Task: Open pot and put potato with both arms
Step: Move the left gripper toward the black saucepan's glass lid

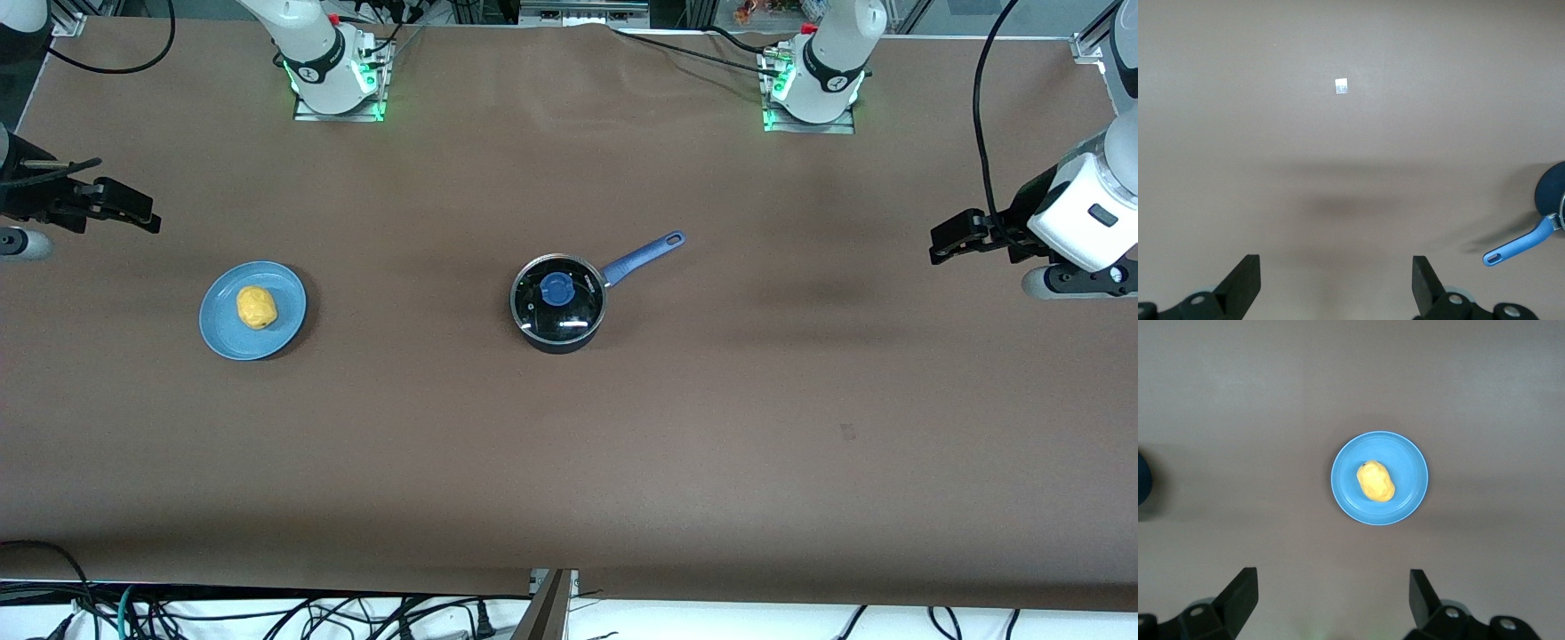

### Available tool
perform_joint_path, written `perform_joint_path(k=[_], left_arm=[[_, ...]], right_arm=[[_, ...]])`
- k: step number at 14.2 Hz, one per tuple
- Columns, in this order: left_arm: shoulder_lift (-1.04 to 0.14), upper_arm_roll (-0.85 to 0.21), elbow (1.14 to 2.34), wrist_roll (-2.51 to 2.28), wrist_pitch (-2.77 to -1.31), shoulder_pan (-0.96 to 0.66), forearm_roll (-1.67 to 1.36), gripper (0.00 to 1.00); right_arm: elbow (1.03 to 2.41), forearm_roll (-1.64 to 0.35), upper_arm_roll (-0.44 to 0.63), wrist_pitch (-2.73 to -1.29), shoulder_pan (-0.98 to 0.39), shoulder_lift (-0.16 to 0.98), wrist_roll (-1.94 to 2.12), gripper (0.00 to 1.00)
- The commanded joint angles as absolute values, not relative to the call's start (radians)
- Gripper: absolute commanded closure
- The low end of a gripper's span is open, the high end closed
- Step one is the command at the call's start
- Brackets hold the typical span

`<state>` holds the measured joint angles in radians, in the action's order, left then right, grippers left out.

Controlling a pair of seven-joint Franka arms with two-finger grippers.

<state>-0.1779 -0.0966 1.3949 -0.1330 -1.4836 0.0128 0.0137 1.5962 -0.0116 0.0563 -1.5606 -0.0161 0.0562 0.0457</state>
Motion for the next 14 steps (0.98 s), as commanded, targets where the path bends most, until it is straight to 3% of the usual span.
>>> perform_joint_path(k=[1,6,8,14], left_arm=[[-0.161,-0.098,1.413,-0.117,-1.479,0.018,0.003,0.00],[-0.189,-0.120,1.410,-0.168,-1.488,-0.044,-0.006,0.00],[-0.218,-0.175,1.413,-0.303,-1.509,-0.080,-0.008,0.00],[-0.408,-0.232,1.401,-0.783,-1.788,-0.322,-0.003,0.00]], right_arm=[[1.595,-0.005,0.049,-1.545,-0.009,0.049,0.040,0.00],[1.595,-0.003,0.049,-1.545,-0.011,0.049,0.046,0.00],[1.595,-0.003,0.049,-1.543,-0.009,0.049,0.049,0.00],[1.600,-0.005,0.049,-1.531,-0.009,0.049,0.051,0.00]])
